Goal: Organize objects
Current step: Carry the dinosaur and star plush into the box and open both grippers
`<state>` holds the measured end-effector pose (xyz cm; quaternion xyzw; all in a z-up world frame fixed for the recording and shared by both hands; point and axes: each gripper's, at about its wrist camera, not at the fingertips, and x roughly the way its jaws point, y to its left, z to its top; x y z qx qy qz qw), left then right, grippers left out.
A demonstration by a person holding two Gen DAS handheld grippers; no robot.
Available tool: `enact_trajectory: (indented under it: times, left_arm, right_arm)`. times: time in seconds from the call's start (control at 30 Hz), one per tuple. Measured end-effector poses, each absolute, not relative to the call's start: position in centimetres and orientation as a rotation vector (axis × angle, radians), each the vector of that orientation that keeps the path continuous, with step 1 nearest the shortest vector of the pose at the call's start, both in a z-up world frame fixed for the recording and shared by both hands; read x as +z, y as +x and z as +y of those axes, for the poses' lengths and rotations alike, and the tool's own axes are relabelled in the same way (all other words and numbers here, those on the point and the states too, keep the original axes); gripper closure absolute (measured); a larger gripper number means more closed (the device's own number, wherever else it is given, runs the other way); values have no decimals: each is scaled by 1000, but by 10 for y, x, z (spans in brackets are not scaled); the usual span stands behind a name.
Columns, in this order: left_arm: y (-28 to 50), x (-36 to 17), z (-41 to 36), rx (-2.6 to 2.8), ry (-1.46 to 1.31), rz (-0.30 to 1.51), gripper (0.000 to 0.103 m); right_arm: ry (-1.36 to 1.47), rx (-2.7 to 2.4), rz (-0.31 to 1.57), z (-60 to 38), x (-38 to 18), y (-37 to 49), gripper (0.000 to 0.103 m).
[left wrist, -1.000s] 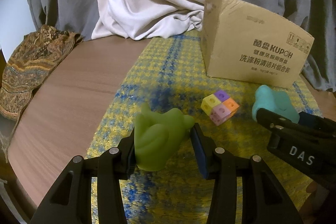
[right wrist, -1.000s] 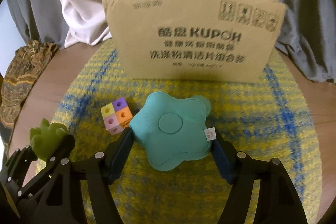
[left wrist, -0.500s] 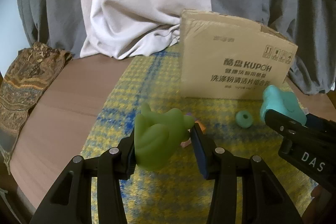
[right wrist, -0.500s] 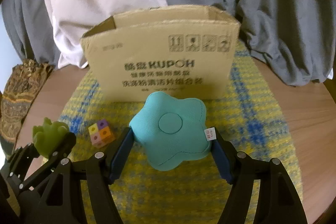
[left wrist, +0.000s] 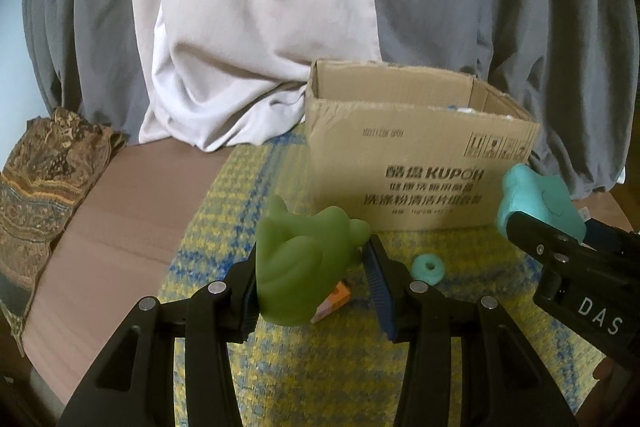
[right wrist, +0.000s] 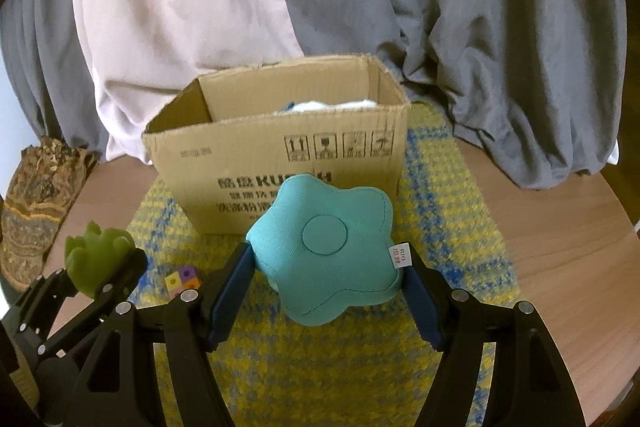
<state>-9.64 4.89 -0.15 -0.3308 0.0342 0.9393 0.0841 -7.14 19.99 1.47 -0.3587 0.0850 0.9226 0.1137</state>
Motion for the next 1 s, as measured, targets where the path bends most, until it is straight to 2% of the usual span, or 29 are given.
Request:
enact_trajectory:
  times: [1.0]
  left_arm:
    - [-137,73,67,2815,-802,84,57]
  right_arm:
    - [-875,2747,212,212,94,-97,31]
